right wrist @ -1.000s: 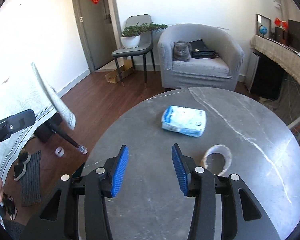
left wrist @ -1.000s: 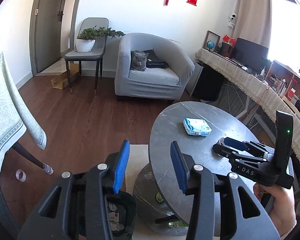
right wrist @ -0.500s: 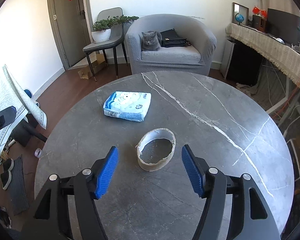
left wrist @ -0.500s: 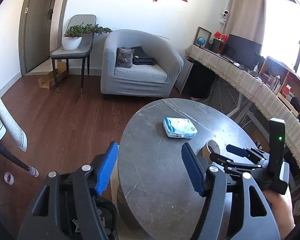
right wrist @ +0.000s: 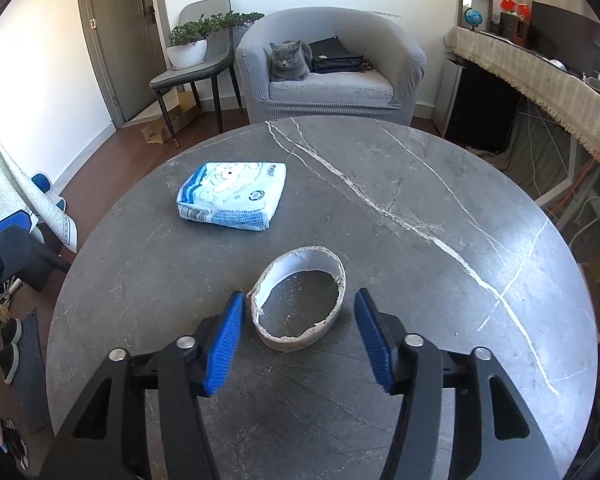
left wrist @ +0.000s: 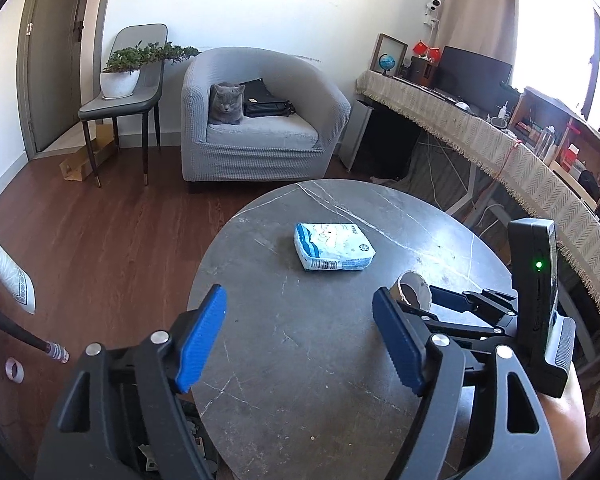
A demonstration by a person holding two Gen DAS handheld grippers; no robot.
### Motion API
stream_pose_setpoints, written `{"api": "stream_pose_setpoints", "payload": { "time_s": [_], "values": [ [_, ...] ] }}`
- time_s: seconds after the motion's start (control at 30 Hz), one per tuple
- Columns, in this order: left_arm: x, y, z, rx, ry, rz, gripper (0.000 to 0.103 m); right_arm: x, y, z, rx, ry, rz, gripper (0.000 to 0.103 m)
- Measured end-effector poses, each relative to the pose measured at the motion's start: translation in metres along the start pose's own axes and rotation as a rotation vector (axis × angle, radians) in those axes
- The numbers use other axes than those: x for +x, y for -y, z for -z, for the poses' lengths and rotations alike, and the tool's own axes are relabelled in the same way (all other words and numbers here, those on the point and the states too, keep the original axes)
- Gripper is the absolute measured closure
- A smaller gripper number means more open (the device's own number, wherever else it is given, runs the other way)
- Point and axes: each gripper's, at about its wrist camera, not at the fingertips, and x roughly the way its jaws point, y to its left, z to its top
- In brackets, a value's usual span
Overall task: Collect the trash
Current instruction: 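Grasp the rim of the second cardboard ring with the right tool, then grasp the blue-and-white wet-wipes pack with the left tool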
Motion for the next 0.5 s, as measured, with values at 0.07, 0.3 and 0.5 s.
{"api": "stream_pose_setpoints", "payload": {
  "time_s": [0.07,0.3,0.5],
  "values": [
    [0.005,0.006,-0.001,0.031,-0.008,-0.004,0.025,0.0,0.004,0.001,0.014,0.002,-0.018,0.058],
    [0.023,0.033,0.003,0.105,-0.025,0.032,0.017,-0.01,0.019,0.0,0.028,0.029,-0.075,0.058],
    [0.043,0.046,0.0,0.098,-0.037,0.0,0.01,-0.03,0.046,0.0,0.073,0.07,-0.108,0.058]
  ]
}}
